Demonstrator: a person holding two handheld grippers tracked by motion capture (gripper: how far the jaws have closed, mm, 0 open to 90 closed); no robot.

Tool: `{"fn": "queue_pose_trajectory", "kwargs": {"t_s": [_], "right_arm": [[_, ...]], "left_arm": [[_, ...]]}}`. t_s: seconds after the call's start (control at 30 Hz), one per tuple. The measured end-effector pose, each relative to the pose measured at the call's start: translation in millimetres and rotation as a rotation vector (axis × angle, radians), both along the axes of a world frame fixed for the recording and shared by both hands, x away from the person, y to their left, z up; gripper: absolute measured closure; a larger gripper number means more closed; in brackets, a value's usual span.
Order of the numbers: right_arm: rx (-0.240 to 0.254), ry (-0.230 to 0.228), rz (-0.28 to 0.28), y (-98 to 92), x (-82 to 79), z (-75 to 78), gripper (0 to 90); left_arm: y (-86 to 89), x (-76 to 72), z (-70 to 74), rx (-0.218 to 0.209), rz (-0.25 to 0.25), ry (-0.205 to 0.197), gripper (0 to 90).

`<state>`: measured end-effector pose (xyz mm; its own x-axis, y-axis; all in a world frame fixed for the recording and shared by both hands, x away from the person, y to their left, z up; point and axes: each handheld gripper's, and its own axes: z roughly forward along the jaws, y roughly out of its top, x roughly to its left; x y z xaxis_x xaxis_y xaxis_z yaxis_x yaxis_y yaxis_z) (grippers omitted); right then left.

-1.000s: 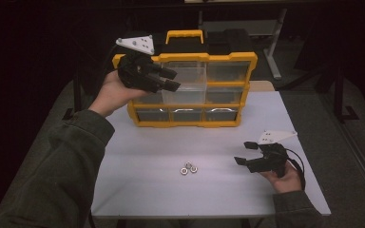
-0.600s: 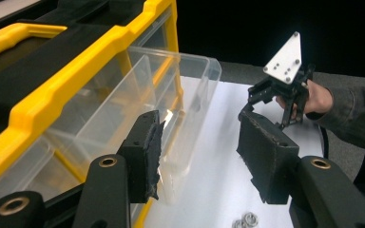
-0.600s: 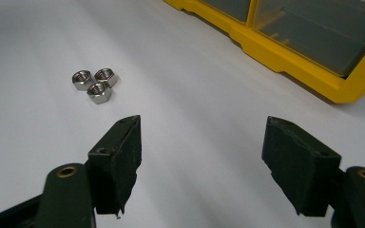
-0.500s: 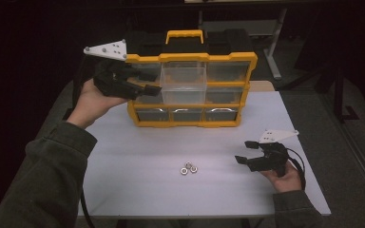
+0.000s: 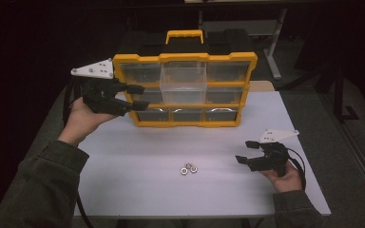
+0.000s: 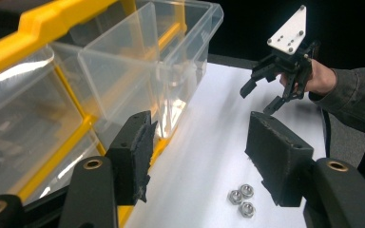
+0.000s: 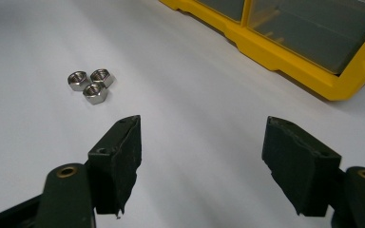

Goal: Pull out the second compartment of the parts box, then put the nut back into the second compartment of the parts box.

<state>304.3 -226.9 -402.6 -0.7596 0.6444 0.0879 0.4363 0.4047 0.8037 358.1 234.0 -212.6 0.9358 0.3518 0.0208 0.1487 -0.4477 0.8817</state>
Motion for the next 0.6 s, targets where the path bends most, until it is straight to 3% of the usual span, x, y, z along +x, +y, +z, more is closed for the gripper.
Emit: {"fn": "queue_pose_trajectory", "kwargs": {"t_s": [0.6], "right_arm": [[0.007,0.001,-0.005,-2.1,-3.2,1.5,27.9]], "left_arm": [[14.3,-23.4,-36.8,0.013,0.087,-0.024,29.6]]}}
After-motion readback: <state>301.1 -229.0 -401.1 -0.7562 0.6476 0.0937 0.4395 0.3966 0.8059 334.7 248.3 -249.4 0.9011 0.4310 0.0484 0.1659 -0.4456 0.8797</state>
